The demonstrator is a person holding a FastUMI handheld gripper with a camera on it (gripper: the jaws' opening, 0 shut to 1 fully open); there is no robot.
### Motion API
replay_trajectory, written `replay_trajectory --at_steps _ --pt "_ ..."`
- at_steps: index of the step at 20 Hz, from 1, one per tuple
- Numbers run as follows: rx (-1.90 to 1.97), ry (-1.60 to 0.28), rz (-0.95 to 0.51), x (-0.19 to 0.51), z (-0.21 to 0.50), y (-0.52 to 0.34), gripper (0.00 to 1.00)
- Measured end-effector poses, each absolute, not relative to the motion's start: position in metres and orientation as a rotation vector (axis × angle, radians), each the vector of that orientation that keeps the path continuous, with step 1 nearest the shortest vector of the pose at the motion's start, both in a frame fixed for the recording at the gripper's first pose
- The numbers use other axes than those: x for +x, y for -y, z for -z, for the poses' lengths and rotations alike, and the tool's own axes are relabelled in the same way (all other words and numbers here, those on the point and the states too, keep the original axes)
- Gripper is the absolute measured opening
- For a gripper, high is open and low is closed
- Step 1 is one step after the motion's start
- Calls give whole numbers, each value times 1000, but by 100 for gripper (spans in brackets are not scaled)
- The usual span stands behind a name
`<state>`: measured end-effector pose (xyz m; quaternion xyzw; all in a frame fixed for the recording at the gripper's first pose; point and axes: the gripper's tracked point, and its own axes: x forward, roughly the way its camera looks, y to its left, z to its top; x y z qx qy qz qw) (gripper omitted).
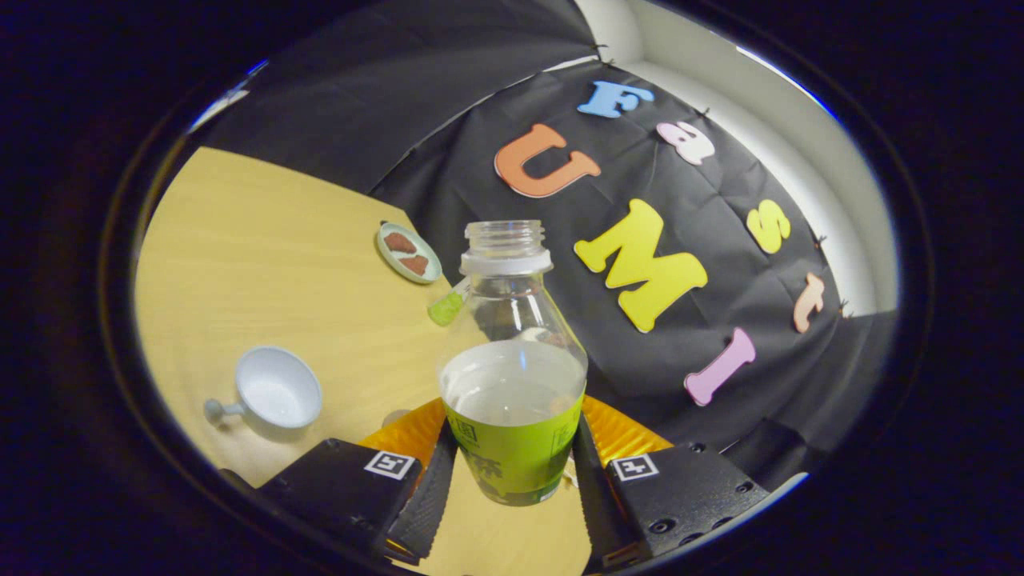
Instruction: Take the bottle from table, then pour the juice into the cup, finally place the bottle on the coaster
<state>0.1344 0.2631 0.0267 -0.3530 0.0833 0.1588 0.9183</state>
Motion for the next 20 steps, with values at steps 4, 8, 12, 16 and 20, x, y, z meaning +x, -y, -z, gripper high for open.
replay_trajectory --at_steps 4,8,12,16,20 --pt "-443 -208 -368 155 -30 -270 75" --pt "-279 -166 -377 176 -39 -273 75" --pt "-130 -180 -423 194 -16 -281 75" --pt "-25 -240 -462 214 19 -291 75" --pt "26 -285 -469 232 46 -295 75"
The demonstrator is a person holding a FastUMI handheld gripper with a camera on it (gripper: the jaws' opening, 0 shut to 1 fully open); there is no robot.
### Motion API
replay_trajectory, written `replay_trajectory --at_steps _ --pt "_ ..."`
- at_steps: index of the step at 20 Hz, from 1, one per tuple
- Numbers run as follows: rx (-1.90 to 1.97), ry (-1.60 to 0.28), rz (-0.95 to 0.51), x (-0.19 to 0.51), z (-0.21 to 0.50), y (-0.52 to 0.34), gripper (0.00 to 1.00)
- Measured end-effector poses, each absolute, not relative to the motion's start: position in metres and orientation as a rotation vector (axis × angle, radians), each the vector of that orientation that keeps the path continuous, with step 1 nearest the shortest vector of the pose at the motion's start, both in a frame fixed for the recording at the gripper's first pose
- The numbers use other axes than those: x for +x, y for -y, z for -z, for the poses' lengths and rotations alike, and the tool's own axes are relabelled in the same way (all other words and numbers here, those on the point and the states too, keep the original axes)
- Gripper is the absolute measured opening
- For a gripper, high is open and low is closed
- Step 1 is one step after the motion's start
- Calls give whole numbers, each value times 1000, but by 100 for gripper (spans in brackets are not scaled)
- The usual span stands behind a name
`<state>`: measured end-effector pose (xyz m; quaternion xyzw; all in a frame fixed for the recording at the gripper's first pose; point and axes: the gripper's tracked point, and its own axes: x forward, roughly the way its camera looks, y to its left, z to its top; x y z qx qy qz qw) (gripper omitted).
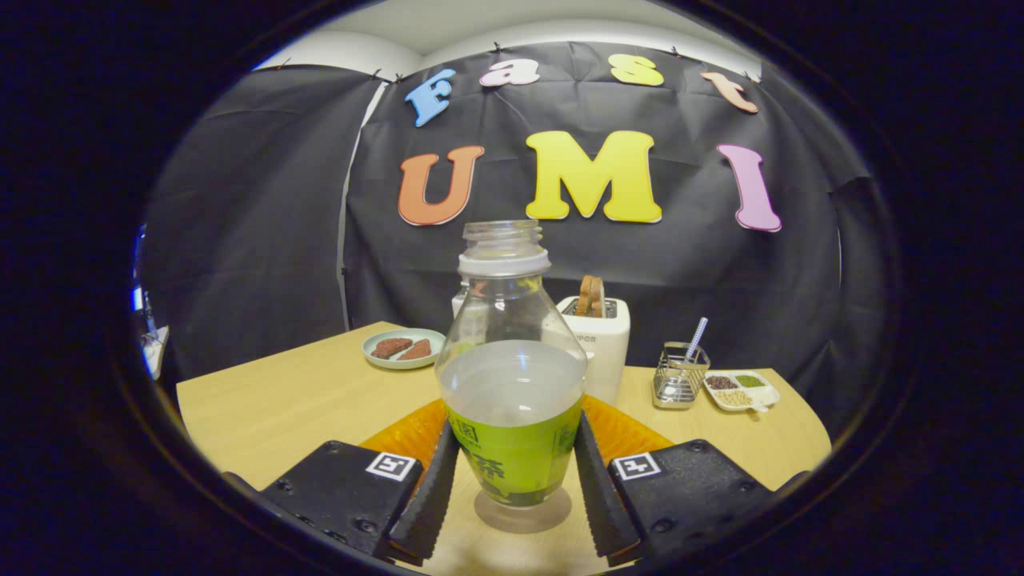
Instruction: Take the bottle from table, then pour the juice into the cup, finally place the bottle on the coaster
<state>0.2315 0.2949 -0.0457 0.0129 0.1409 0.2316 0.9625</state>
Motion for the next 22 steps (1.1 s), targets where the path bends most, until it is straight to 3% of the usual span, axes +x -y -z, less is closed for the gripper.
replay_trajectory --at_steps 17,22 --pt "51 -401 -478 250 102 -303 83" --pt "41 -403 -481 249 104 -306 95"
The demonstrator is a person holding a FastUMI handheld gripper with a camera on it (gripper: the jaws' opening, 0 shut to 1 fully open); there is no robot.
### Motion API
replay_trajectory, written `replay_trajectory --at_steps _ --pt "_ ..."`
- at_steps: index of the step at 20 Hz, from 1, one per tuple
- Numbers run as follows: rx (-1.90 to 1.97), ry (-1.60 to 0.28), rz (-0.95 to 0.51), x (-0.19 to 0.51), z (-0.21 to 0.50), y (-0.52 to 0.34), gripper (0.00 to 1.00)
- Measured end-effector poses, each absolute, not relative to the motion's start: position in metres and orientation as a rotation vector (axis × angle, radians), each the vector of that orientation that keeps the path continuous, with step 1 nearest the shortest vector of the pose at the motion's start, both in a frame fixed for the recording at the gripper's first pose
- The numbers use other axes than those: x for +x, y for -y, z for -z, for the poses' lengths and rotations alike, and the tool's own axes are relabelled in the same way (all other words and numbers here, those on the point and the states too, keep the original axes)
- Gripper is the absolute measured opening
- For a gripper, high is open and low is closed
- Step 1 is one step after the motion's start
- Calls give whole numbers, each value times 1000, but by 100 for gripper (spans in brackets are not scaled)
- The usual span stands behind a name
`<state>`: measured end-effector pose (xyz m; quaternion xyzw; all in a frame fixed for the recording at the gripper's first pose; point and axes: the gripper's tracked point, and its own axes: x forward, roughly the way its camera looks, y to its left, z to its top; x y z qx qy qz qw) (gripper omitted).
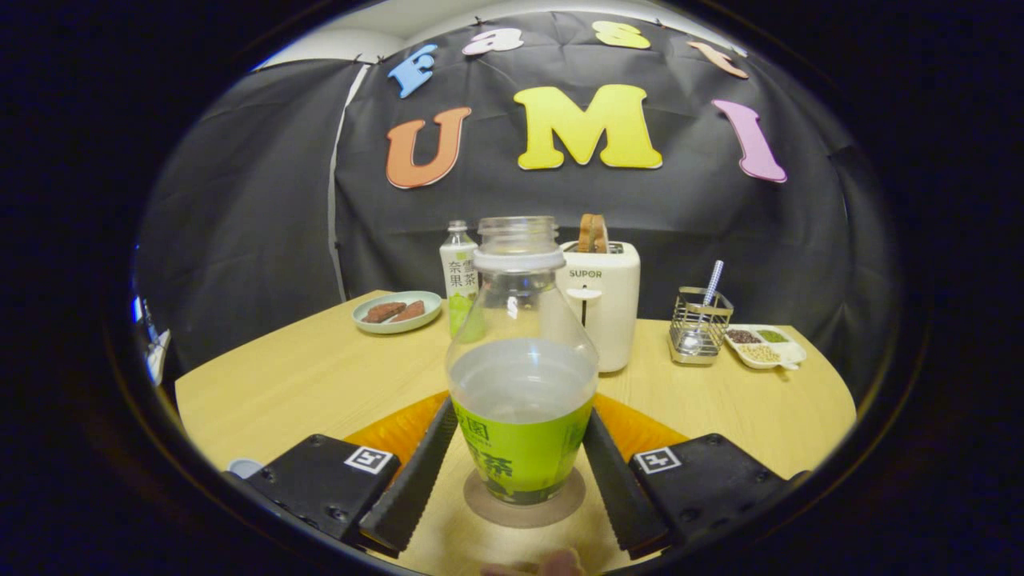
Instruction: Take the bottle from table, then pour the juice into the cup, finally place the bottle on the coaster
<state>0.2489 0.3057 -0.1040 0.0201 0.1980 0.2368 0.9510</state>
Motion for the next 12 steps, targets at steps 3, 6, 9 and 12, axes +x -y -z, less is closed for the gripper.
replay_trajectory --at_steps 3,6,9,12 --pt "45 -404 -479 247 106 -306 99" --pt "66 -406 -461 247 109 -302 99" --pt "97 -429 -451 243 115 -298 99" --pt "119 -451 -442 236 118 -294 99"
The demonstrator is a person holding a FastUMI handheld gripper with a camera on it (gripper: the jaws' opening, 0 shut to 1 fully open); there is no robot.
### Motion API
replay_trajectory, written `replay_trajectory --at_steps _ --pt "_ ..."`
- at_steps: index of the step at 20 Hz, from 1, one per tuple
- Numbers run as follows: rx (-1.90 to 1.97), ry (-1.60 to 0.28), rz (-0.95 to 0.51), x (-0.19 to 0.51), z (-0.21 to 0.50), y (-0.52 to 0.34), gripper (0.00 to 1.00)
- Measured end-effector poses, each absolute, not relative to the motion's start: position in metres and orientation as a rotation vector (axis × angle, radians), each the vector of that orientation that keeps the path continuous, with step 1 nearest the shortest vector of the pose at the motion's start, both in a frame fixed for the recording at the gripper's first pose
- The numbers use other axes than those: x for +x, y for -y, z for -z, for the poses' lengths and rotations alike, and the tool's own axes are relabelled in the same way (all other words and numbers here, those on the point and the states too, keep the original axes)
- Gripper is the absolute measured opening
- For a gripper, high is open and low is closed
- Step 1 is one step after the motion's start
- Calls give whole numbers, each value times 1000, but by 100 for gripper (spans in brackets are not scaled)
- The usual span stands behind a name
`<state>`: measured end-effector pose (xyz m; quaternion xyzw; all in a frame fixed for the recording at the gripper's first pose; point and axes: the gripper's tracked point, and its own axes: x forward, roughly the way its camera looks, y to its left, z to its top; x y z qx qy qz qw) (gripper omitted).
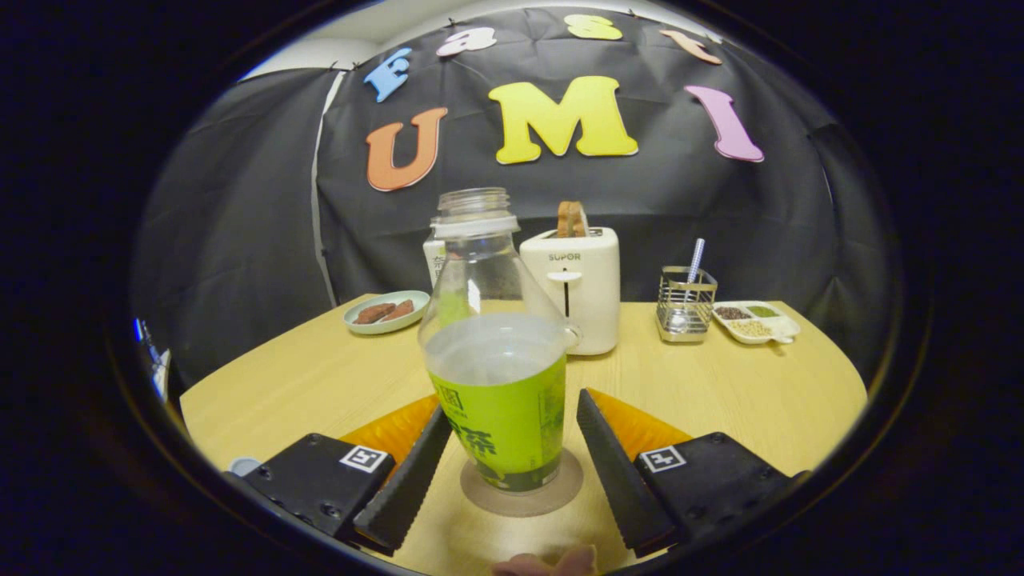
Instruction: Take the bottle from table, then pour the juice into the cup, finally place the bottle on the coaster
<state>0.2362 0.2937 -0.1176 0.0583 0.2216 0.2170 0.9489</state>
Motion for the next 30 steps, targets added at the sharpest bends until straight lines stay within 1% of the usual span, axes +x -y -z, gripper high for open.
replay_trajectory --at_steps 5,8,11,14,17,22,27,30 --pt "98 -418 -396 211 110 -273 99" --pt "103 -394 -401 195 107 -273 100" --pt "107 -371 -410 166 101 -274 100" --pt "90 -329 -364 134 89 -256 100" --pt "92 -271 -260 103 70 -226 100" --pt "130 -174 -199 54 15 -194 100" --pt "89 -127 -200 23 -22 -182 100" --pt "101 -110 -207 18 -40 -177 100"
